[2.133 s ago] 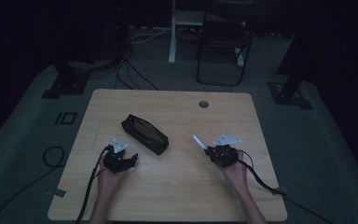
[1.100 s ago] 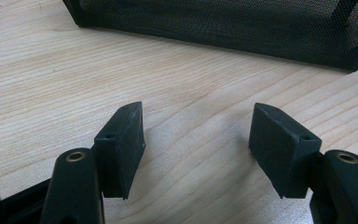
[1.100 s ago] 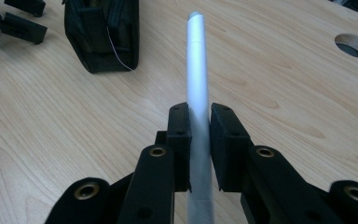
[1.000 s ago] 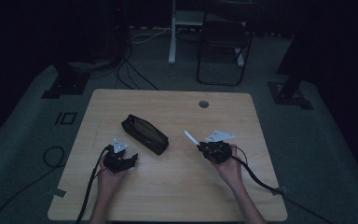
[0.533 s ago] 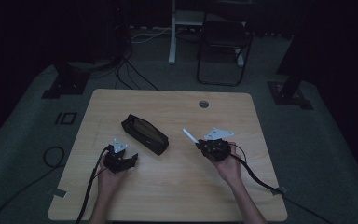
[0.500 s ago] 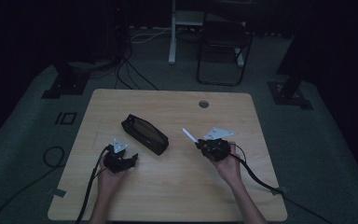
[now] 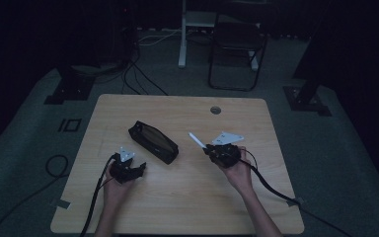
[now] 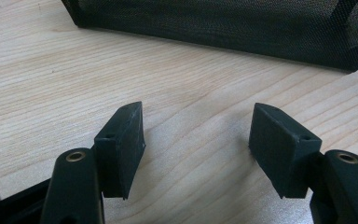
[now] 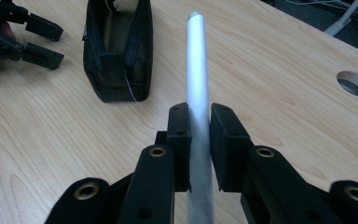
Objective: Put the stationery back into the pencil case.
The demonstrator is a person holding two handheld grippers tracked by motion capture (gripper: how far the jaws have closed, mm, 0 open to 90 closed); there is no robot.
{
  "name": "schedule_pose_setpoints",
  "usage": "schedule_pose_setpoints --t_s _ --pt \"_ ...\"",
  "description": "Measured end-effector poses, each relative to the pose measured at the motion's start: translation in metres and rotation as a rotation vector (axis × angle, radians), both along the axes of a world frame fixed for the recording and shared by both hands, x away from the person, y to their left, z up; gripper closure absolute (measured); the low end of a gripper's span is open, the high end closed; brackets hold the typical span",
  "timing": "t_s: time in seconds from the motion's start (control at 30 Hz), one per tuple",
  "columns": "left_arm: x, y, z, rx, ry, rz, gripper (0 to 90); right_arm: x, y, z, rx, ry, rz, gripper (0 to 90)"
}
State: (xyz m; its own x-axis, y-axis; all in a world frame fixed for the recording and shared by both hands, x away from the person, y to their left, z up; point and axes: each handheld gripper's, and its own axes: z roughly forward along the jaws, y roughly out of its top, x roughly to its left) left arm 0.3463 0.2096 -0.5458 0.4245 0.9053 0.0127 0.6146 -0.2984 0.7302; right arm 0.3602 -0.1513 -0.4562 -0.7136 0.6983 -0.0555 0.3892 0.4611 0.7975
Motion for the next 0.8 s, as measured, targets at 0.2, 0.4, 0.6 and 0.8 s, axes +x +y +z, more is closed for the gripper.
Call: schedule_pose_setpoints --t_s 0.2,0.4,0.6,0.8 --pt "0.0 0.0 0.0 0.0 0.002 -0.001 36.2 0.0 -0.001 0.003 0.007 -0.007 -0.004 78.6" --pt "0.0 0.0 0.0 0.0 0.0 -0.002 36.2 -0.001 0.008 0.011 0.019 -0.02 0.024 78.6" --pt "0.0 0.0 0.0 0.0 0.002 -0.002 36.2 0.0 0.017 0.016 0.039 -0.028 0.041 78.6" --pt "0.0 0.0 0.0 0.0 0.001 -0.002 36.2 0.0 0.026 0.021 0.045 -0.037 0.055 78.6"
